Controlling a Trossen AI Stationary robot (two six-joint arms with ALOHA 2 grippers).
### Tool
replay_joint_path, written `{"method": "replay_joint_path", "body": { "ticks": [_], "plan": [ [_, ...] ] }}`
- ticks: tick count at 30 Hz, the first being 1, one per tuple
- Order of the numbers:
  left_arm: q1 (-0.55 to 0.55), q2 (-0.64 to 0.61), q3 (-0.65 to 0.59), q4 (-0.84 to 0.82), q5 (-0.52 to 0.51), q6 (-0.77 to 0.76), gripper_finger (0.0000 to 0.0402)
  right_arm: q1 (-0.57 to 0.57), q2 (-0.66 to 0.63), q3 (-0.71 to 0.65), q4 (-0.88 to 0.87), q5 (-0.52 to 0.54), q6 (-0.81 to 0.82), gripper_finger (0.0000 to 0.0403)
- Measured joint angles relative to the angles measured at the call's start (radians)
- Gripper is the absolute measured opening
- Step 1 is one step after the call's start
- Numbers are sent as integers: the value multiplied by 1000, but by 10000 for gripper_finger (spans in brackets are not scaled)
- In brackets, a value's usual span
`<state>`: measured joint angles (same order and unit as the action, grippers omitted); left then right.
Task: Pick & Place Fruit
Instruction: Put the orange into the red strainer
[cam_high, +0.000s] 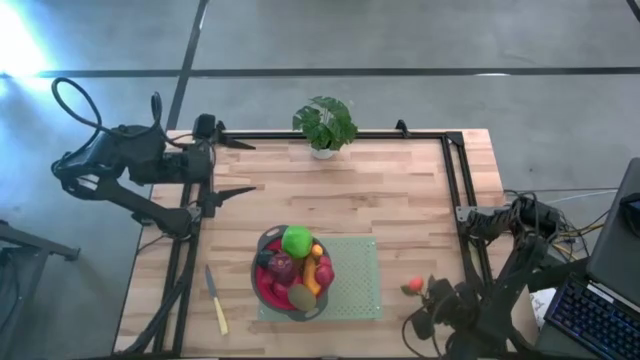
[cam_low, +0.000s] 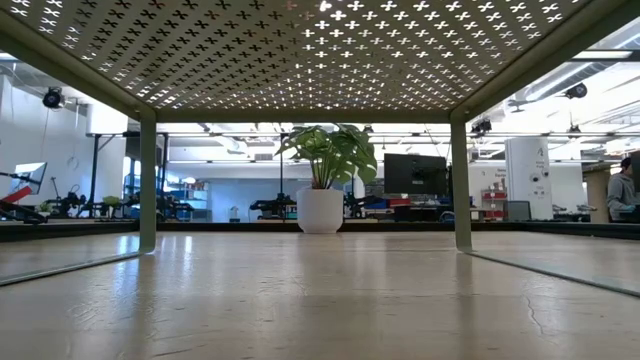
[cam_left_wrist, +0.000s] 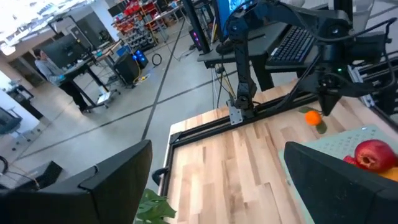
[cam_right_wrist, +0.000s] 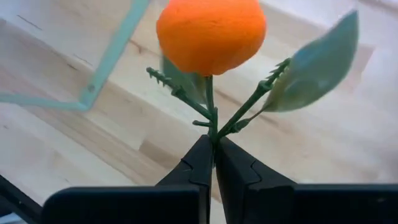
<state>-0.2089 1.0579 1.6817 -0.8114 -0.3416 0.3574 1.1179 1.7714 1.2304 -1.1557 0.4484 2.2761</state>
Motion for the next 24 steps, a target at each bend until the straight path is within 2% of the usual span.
{"method": "replay_joint_path", "body": {
  "ticks": [15,20,24],
  "plan": [
    [0,37,-1,-39,0,-63,369,-49,-172,81,-258,170,-222,8],
    [0,51,-1,-46,3,-99,369,-73,-212,139,-330,285,-331,8],
    [0,71,-1,-45,10,-105,369,-107,-240,183,-328,401,-485,8]
  ]
}}
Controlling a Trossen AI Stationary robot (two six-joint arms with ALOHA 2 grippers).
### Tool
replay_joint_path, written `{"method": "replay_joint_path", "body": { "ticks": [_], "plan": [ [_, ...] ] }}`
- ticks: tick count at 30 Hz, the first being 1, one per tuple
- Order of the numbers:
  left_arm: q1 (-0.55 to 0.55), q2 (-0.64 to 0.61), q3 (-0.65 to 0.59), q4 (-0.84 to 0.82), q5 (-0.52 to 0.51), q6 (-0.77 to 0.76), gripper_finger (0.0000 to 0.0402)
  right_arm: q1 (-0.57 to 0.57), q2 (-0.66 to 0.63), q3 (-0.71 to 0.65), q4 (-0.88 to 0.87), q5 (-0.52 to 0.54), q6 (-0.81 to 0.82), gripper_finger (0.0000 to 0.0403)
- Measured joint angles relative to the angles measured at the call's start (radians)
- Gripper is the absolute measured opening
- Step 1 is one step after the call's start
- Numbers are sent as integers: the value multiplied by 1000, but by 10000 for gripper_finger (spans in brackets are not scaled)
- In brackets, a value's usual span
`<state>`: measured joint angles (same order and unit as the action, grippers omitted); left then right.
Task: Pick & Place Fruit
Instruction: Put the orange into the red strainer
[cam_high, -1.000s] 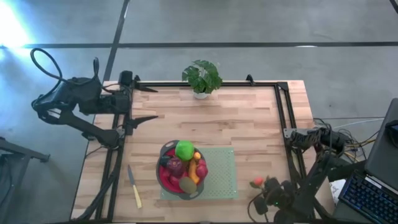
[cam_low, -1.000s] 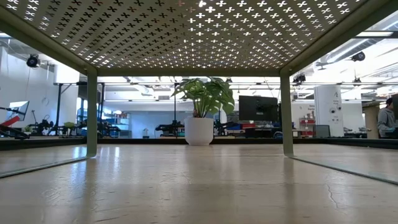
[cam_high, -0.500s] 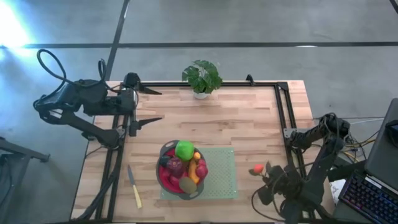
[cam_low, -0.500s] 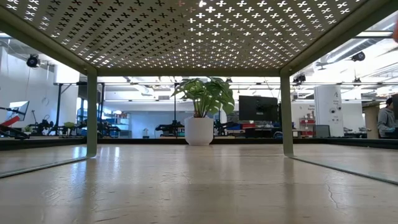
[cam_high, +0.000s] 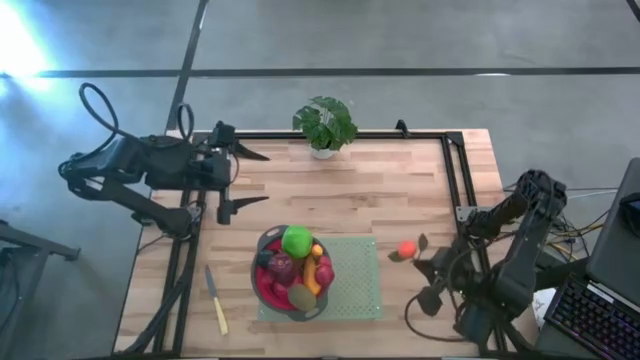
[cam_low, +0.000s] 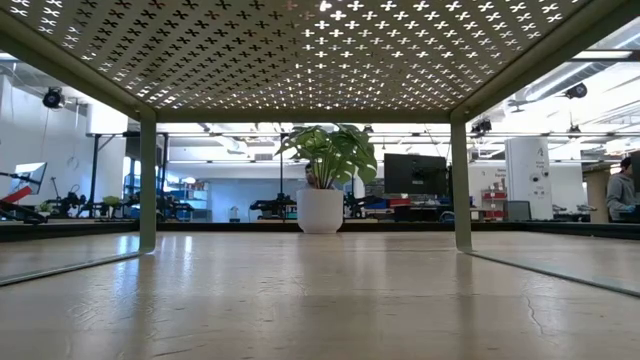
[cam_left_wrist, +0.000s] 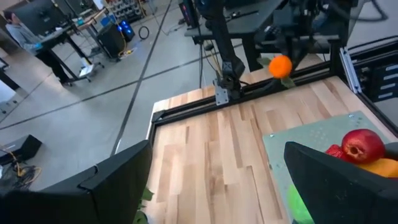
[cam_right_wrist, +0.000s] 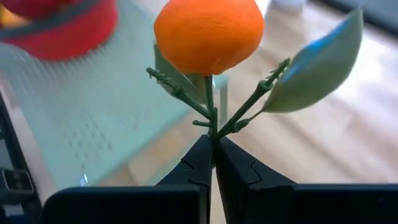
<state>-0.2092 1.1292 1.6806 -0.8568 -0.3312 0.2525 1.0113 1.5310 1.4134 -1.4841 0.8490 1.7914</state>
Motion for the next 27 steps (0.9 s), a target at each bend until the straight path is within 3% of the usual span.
{"method": "replay_joint_path", "body": {
  "ticks": [8,13,17,22,27],
  "plan": [
    [0,74,0,42,1,-22,369,-108,-11,117,44,136,-392,8],
    [0,132,0,115,7,-12,369,-196,-11,174,223,149,-761,8],
    [0,173,0,173,68,38,369,-257,-10,202,362,142,-1031,8],
    [-4,224,0,212,129,93,369,-320,-10,234,410,135,-1166,8],
    [-19,286,0,280,137,205,369,-384,-9,234,510,53,-1286,8]
  ]
}}
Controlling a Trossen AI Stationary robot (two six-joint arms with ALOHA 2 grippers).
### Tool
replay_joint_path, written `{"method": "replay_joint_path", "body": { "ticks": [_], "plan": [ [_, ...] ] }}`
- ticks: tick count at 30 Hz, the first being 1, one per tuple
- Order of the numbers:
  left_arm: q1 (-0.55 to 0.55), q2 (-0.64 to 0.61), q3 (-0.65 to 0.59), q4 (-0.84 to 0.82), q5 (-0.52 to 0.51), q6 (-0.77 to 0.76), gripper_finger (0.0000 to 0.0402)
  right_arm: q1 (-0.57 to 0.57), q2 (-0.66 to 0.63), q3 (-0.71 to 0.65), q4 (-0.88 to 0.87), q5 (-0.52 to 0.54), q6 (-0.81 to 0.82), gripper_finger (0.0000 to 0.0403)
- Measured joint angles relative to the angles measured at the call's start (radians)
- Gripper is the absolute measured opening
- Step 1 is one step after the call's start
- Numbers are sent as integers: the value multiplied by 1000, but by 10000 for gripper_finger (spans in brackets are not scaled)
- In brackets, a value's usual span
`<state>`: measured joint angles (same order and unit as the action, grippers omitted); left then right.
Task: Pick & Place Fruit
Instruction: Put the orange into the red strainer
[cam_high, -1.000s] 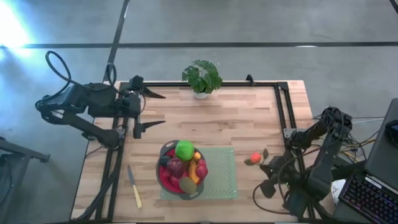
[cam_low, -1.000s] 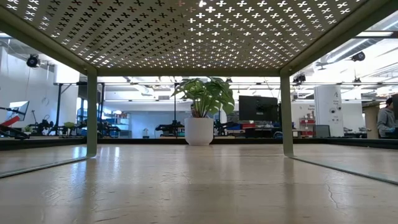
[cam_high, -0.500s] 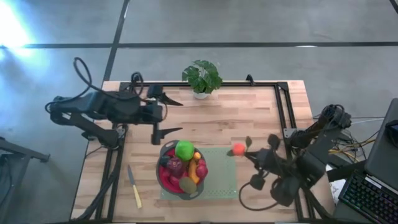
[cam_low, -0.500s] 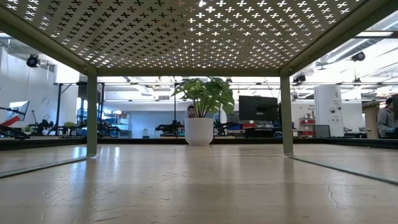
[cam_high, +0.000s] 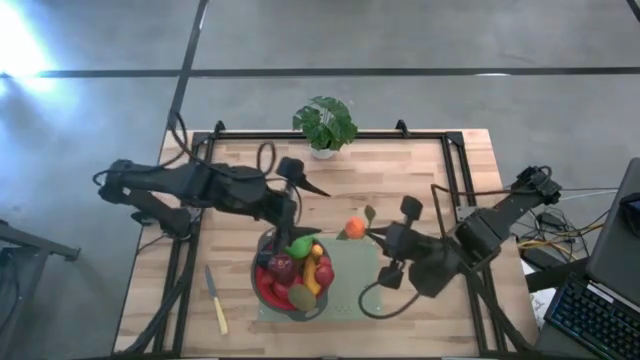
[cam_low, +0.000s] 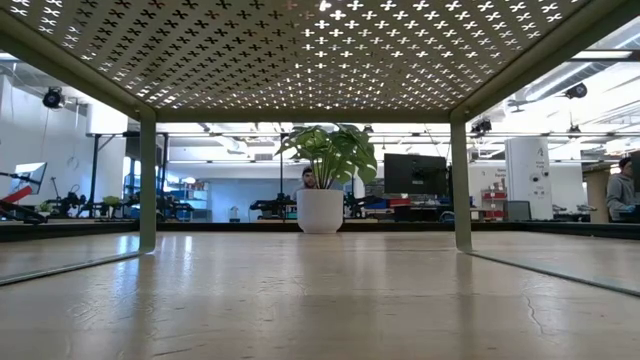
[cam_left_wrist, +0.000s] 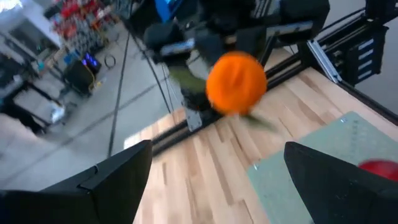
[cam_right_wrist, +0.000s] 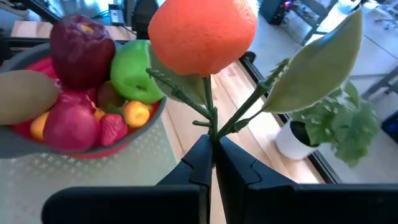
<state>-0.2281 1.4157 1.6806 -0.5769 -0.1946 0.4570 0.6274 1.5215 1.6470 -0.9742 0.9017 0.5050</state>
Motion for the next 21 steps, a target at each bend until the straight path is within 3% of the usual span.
{"method": "replay_joint_path", "body": {
  "ticks": [9,21],
  "plan": [
    [-19,95,0,128,24,87,369,-27,2,0,89,-42,-110,8],
    [-25,124,1,272,117,123,369,-32,2,0,91,-49,-116,8]
  ]
}}
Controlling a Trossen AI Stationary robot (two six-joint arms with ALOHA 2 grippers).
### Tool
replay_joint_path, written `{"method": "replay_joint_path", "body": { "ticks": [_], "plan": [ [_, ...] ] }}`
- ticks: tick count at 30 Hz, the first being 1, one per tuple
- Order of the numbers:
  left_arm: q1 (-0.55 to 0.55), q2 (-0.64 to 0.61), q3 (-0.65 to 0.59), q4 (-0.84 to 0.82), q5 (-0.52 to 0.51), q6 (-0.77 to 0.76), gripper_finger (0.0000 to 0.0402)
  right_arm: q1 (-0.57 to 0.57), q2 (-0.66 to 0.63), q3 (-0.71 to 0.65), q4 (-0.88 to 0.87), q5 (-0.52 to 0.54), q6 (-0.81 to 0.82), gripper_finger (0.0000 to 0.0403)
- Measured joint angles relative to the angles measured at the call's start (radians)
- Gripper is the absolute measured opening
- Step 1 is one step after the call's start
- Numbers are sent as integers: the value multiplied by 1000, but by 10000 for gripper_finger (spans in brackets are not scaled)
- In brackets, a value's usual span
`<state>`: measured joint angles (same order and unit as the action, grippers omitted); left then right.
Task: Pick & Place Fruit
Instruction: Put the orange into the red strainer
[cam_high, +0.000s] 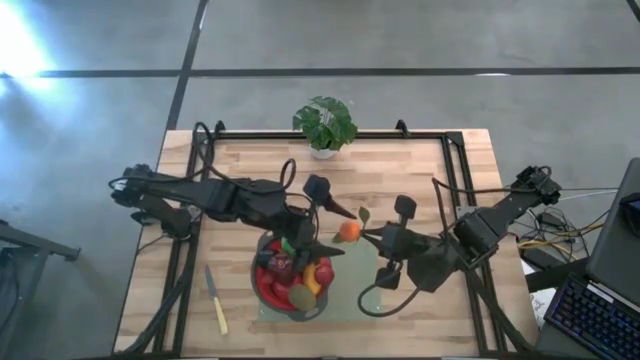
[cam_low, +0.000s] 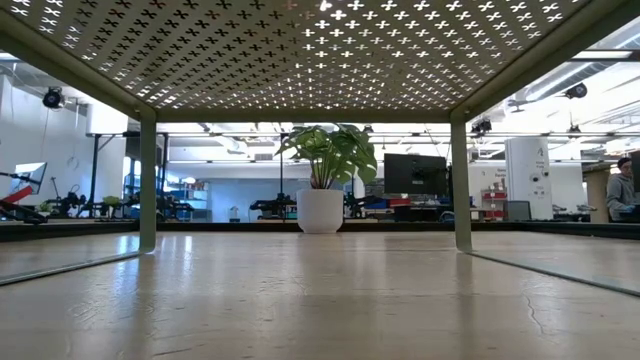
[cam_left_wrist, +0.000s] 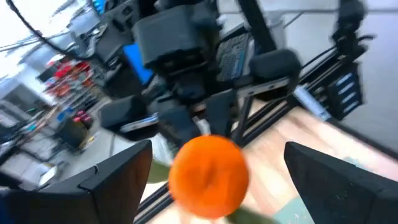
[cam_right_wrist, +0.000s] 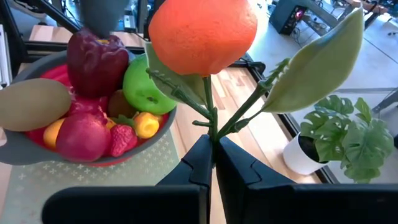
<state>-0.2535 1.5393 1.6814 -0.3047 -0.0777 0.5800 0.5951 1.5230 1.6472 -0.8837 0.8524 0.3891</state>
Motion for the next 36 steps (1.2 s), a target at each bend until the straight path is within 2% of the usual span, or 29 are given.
{"method": "replay_joint_path", "body": {
  "ticks": [3,17,36],
  "plan": [
    [0,10,0,2,24,-5,369,-5,0,0,2,0,0,8],
    [0,32,0,52,8,11,359,-5,0,-1,28,-2,-8,8],
    [2,32,0,43,5,-2,241,-4,1,-1,61,-24,-52,8]
  ]
}}
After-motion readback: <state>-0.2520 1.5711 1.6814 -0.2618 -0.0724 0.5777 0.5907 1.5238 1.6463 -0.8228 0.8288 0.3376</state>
